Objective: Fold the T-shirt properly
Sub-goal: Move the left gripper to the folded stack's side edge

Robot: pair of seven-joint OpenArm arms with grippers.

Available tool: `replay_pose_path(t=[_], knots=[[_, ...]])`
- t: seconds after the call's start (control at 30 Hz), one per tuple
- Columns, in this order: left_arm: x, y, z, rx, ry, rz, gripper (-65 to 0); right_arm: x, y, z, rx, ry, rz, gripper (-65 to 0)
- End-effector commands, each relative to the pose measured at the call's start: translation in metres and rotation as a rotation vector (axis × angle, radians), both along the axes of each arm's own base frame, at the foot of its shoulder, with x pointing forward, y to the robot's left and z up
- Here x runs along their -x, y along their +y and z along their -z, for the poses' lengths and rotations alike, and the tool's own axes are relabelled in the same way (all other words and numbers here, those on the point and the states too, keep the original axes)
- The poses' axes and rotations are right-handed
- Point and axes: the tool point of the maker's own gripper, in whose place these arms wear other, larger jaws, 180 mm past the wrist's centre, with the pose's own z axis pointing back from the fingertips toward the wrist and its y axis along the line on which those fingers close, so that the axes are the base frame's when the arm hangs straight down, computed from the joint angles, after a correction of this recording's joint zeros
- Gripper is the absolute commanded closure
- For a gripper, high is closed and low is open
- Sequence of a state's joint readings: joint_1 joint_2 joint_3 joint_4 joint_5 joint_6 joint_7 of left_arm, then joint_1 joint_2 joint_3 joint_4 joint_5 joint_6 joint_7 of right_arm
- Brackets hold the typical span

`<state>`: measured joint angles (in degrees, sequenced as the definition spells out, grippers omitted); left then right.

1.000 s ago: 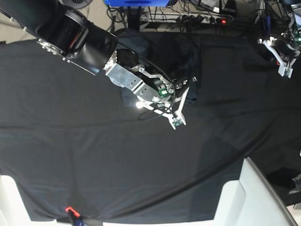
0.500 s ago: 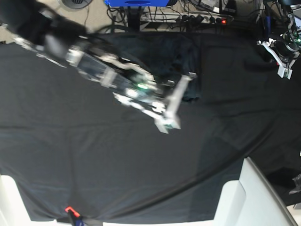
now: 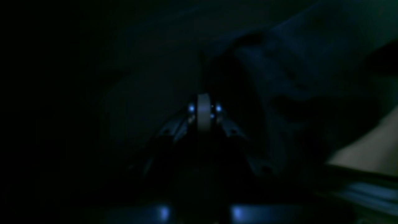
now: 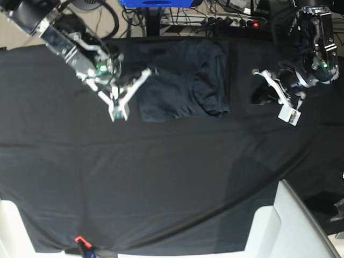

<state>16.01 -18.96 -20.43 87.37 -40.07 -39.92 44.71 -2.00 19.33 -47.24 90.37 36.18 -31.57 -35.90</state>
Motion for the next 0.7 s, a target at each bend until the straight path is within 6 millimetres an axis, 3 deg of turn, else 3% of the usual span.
replay_pose_path(t=[0.0,0.03,0.13,0.23,0.47,0.67], knots=[[-0.007,0.007,-0.012,0.021,-0.028,-0.005,0.0,-0.010,-0.008,-0.004,0.018,-0.037,0.007,-2.9],[-0.006,0.003,-0.014,0.063,-0.026,-0.008,0.0,-0.009,-0.010,-0.002,0.023,-0.031,0.009,-2.7],[-0.002,-0.002,-0.015,0.127,-0.021,-0.028,-32.6,-0.003,-0.014,0.003,0.030,-0.015,0.015,-2.7],[0.006,-0.005,-0.008,0.137,0.005,-0.031,-45.3,-0.001,-0.016,0.005,0.036,-0.009,0.016,-2.7],[0.023,-0.008,0.026,0.203,0.102,-0.106,-60.6,0.003,-0.021,0.012,0.056,0.010,0.019,-2.7],[0.036,-0.006,0.048,0.232,0.171,-0.152,-60.9,0.003,-0.022,0.013,0.057,0.011,0.022,-2.7]])
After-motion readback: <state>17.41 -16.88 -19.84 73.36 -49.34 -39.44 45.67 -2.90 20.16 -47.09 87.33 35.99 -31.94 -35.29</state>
